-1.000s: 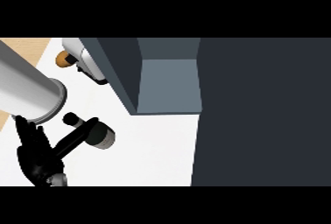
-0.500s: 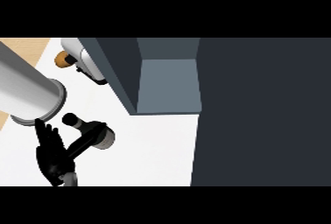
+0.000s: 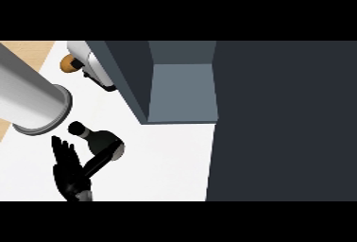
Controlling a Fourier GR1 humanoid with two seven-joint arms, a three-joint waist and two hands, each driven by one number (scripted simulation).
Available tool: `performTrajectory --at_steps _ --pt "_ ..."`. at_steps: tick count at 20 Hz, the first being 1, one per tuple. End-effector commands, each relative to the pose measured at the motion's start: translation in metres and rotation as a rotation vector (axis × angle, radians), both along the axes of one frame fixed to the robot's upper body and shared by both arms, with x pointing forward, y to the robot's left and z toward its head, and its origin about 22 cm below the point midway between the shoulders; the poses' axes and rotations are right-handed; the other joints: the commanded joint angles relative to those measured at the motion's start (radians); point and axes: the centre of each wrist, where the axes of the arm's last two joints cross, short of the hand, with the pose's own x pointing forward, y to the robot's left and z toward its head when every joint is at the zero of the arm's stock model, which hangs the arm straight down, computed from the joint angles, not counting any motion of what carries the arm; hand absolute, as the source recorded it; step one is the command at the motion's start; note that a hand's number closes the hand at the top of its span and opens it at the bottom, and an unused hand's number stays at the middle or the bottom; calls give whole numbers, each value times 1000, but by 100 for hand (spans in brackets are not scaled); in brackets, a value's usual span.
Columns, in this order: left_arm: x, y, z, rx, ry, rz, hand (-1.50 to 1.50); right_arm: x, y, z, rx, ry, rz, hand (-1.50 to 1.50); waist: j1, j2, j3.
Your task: Pick up the wine, place it into the cabinet and close the cabinet
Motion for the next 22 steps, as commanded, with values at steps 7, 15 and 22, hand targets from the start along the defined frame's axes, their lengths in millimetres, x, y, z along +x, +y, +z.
performTrajectory --at_steps 7,15,22 --pt "-5 3 -30 -94 -125 89 -150 -47 -8 33 61 -49 37 -150 0 -1 -1" --pt "8 5 -49 -179 -227 107 -150 -34 -5 24 74 -53 5 -150 1 2 0" --pt "36 -13 -33 -196 -255 89 -150 -53 -18 37 35 -71 39 -150 -7 -1 1"
